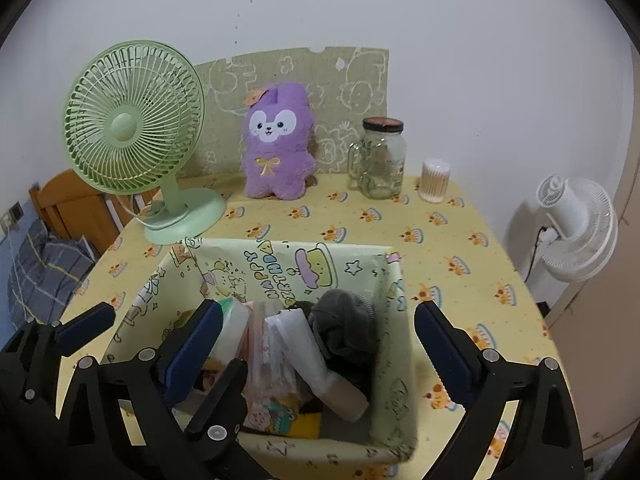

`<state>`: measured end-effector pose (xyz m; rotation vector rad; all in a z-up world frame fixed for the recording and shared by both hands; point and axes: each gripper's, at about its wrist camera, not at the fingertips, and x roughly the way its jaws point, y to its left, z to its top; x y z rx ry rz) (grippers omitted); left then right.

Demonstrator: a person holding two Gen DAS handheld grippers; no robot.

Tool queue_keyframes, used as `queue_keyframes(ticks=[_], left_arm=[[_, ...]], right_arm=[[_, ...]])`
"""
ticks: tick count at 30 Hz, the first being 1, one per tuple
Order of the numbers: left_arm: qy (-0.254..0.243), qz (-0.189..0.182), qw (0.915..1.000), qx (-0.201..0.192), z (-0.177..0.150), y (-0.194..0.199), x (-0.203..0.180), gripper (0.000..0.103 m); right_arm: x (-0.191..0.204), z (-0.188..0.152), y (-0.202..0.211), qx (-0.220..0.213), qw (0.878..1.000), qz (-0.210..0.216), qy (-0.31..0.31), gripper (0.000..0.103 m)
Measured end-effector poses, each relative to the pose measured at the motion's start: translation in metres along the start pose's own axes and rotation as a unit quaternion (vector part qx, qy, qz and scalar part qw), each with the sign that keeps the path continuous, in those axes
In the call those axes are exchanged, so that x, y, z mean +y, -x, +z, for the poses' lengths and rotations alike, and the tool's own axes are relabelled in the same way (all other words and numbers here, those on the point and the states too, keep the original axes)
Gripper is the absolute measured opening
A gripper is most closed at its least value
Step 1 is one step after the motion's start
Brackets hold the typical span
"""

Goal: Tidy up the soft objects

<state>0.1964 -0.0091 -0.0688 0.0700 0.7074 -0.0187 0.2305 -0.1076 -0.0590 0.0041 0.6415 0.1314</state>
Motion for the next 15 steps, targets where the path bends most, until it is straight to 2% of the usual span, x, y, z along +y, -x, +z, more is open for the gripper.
queue_keyframes(ticks=[15], left_arm=[[0.005,-0.002,0.9995,-0.032,-0.006,0.047,-0.006,0.103]], right_arm=[[-0.009,-0.008,0.059,-0.025,1.000,-0.008,-0.012,0.099]])
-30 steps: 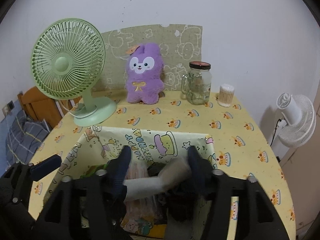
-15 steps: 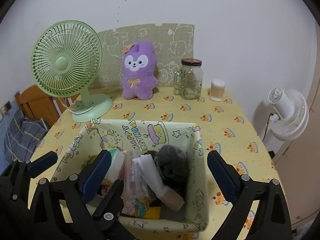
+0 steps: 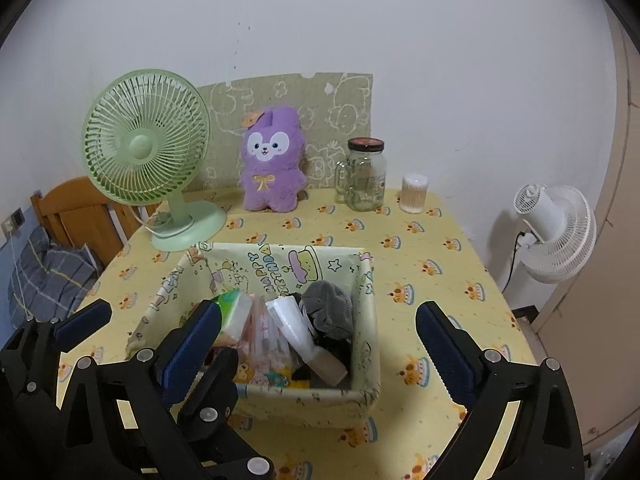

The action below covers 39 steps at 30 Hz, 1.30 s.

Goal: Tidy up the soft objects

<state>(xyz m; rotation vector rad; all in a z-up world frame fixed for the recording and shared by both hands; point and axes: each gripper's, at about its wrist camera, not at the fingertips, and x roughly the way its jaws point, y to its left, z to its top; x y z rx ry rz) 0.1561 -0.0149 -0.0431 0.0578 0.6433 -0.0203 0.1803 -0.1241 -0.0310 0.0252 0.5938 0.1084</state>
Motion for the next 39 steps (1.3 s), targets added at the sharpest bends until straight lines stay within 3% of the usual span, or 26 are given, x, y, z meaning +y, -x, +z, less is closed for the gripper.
queue_keyframes(ticks=[26,39], left_arm=[[0.023,0.010,0.9971,-0.071,-0.017,0.107,0.009,0.103],[0.033,0.015,0.9949,-0.094,-0.030,0.136,0.016,0.103]], right_arm=[[-0.028,-0.015,0.121,-0.069,0.997,-0.022,-0.004,0.099],[-0.045,-0.030,0.152,-0.081,0.996,-0.039,-0.013,0.099]])
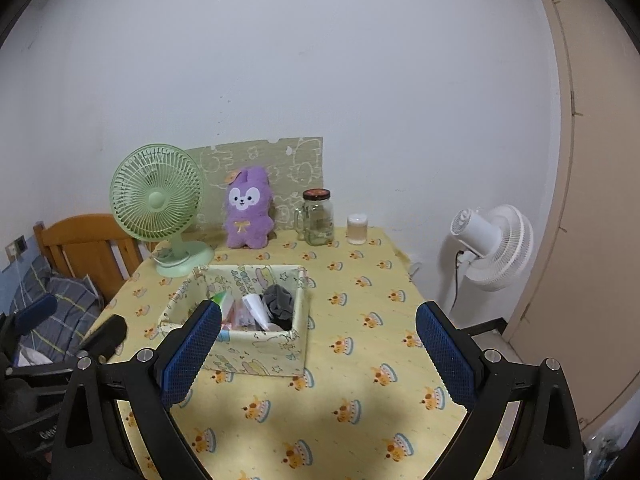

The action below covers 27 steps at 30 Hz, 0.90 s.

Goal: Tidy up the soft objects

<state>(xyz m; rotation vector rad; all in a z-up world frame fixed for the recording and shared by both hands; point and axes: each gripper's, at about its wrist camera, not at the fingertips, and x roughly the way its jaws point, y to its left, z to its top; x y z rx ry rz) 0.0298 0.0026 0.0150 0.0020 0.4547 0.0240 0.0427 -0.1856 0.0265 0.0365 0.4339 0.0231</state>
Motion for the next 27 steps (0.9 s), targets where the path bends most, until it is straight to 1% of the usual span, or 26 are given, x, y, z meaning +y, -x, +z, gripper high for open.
queue_keyframes(ticks=[5,14,27], left_arm=[[0.000,0.004,1.0000,-0.003,-0.003,0.004,0.001,0.103],[0.000,0.000,1.0000,0.001,-0.007,0.006,0.000,0.103],[0.011,-0.010,0.9999,0.007,-0.006,0.009,0.004,0.103]], right_arm=[[-0.002,-0.006,0.008,-0.001,1.000,0.008,-0.005,0.099],[0.000,-0.012,0.014,0.002,1.000,0.019,-0.003,0.099],[0.004,-0.012,0.016,0.000,1.000,0.022,0.000,0.099]])
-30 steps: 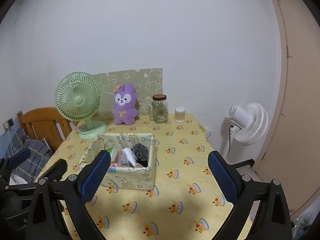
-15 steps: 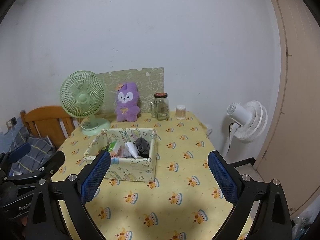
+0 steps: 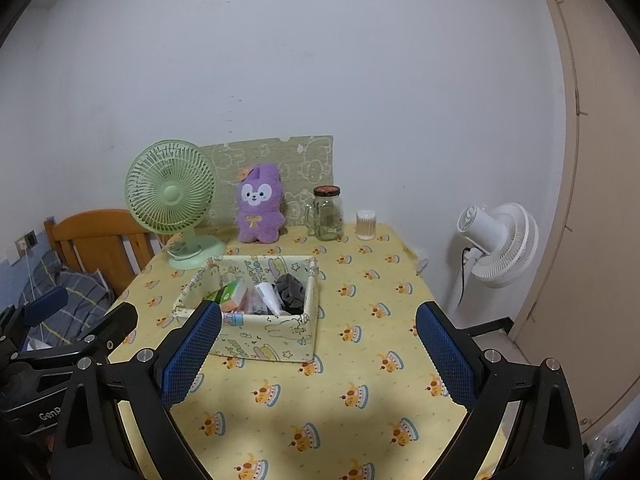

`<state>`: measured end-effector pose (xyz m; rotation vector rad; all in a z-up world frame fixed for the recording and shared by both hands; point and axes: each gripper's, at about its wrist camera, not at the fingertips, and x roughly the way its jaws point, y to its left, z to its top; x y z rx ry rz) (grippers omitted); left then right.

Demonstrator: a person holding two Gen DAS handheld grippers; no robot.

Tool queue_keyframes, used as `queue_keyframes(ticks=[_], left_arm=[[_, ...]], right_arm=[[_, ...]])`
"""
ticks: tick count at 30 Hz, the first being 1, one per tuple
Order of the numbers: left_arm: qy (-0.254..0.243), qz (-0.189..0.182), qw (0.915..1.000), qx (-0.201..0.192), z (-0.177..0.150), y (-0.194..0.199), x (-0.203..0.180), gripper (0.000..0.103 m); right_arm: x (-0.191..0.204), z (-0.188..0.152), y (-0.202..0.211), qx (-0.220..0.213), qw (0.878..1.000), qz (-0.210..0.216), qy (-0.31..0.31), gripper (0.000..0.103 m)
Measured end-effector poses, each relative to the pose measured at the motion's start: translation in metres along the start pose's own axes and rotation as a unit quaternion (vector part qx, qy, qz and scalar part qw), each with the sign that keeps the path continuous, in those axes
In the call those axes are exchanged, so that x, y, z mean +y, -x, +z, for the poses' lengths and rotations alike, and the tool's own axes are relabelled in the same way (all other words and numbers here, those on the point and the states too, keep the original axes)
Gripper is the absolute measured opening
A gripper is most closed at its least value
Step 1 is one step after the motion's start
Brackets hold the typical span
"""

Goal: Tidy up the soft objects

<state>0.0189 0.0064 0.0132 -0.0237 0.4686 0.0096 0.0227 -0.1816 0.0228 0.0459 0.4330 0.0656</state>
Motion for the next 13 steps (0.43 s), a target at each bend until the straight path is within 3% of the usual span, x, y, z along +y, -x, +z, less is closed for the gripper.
queue_keyframes(ticks=[13], left_arm=[[-0.002,0.006,1.0000,-0.001,0.0003,-0.0001,-0.0014,0.103]], right_arm=[[-0.0011,-0.0002,-0.0003,0.001,1.000,0.002,-0.003,0.099]])
